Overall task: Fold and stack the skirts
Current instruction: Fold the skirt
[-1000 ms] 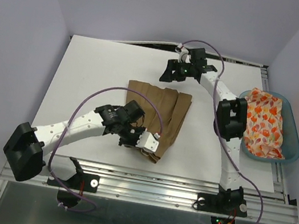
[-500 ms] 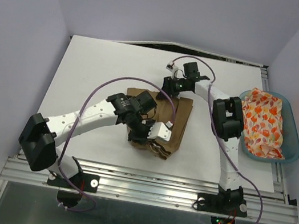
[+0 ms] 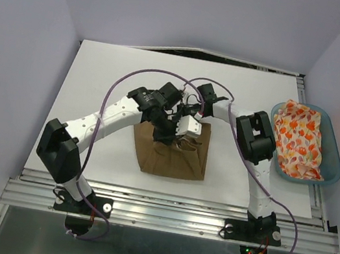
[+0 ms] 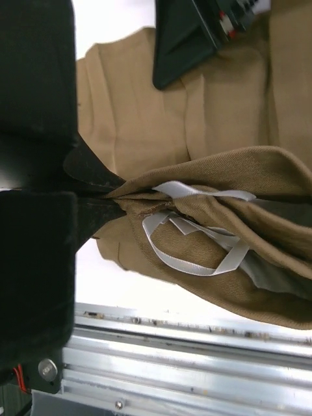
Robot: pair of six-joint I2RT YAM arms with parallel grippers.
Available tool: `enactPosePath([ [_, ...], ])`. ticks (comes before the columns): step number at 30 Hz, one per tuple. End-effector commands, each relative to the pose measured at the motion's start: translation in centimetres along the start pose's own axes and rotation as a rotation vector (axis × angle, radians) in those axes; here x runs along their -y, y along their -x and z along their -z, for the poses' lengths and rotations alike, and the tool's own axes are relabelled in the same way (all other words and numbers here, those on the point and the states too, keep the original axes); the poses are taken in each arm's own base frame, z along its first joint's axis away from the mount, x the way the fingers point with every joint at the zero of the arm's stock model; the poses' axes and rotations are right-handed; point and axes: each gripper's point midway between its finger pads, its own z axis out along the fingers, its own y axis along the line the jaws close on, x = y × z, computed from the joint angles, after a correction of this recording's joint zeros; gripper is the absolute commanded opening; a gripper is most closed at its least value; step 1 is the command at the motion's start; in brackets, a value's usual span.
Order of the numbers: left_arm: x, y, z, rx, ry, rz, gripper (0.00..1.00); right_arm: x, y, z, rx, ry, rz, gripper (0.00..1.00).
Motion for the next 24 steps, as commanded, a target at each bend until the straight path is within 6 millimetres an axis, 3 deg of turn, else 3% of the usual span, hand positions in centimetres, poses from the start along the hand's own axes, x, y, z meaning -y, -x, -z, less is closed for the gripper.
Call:
enactPosePath([
  [1, -4.0, 0.5, 1.2, 0.030, 0.076, 0.020, 0.00, -0.9, -2.0, -0.4, -0.047, 0.004, -0.027, 0.44],
  [8, -9.0, -2.4, 0.0, -0.007, 0.155, 0.077, 0.00, -1.7, -2.0, -0.7, -0.048, 0.040, -0.030, 0.43],
  [15, -12.4, -3.3, -0.8, 0.003, 0.284, 0.077, 0.00, -1.3, -1.5, -1.3, -0.042, 0.062, -0.039, 0.43],
  [24, -15.0, -4.3, -2.1, 0.041, 0.437, 0.056, 0.00, -0.6, -1.7, -1.8, -0.048, 0.078, -0.048, 0.42],
])
